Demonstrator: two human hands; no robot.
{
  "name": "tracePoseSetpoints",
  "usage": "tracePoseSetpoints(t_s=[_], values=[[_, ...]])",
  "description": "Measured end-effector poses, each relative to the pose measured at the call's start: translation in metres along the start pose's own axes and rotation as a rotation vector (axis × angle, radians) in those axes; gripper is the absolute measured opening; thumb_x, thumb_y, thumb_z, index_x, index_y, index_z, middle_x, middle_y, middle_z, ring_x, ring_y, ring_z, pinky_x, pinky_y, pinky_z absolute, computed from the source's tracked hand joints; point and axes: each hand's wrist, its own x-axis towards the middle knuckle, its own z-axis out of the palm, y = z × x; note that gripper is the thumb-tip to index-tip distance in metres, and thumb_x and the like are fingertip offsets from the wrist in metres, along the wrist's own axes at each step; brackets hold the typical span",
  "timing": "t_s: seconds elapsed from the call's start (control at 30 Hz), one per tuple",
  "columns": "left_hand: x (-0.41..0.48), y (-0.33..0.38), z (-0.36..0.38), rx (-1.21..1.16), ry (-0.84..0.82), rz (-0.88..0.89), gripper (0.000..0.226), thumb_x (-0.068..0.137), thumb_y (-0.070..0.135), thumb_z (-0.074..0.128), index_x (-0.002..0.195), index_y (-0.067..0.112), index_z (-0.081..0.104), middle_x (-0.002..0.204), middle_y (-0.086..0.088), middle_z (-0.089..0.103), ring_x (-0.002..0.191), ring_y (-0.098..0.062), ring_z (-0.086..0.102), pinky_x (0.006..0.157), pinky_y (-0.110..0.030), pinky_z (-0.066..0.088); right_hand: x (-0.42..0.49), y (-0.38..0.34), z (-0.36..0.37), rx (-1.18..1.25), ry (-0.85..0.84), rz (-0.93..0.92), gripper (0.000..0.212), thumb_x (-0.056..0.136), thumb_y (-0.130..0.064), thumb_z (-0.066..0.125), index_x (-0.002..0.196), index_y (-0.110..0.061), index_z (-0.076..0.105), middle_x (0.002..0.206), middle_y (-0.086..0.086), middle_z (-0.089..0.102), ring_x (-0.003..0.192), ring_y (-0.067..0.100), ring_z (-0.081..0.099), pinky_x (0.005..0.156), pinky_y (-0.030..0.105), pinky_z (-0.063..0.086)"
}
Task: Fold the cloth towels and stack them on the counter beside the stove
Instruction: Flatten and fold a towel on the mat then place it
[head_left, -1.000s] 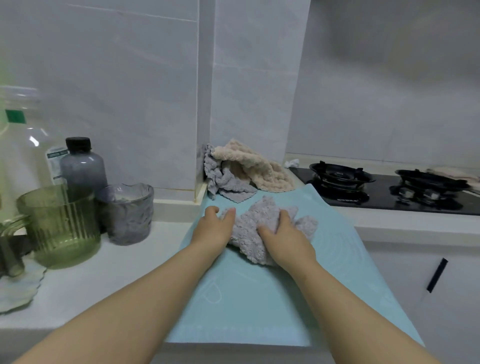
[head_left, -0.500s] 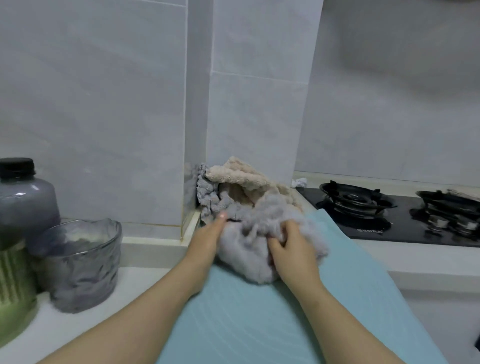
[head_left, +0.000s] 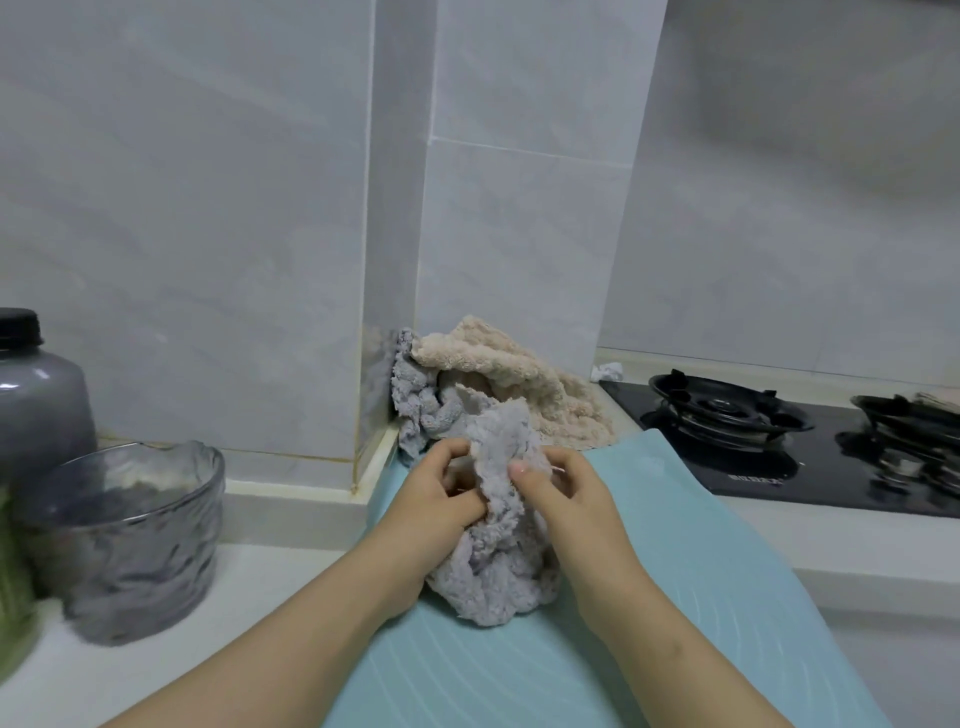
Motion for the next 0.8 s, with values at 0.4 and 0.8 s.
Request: tracePoseSetpoints(t_s=[0.4, 0.8], values=[[0.007, 0.001, -0.005, -0.243, -0.024, -0.14, 0.02, 0.099, 0.025, 0.043, 0.098, 0.014, 0.06, 0.079, -0.008, 0.072, 0.041, -0.001, 0.059, 0.037, -0.012, 0.042, 0.0, -0.003, 0.002, 0.115, -0.013, 0.052, 0.032, 0.088, 0.004, 0.05, 0.109, -0.019, 0.058, 0.089, 0.014, 0.071, 0.071, 0.026, 0.064, 0.066, 0.038, 0.053], [0.002, 0.008, -0.01, -0.448, -0.011, -0.085, 0.035, 0.091, -0.004, 0.038, 0.109, 0.015, 0.061, 0.07, -0.002, 0.072, 0.057, -0.011, 0.066, 0.056, -0.021, 0.055, 0.008, -0.015, -0.02, 0.202, 0.187, 0.013, 0.043, 0.091, 0.005, 0.045, 0.112, -0.03, 0.057, 0.082, 0.009, 0.069, 0.056, 0.017, 0.063, 0.05, 0.029, 0.053]])
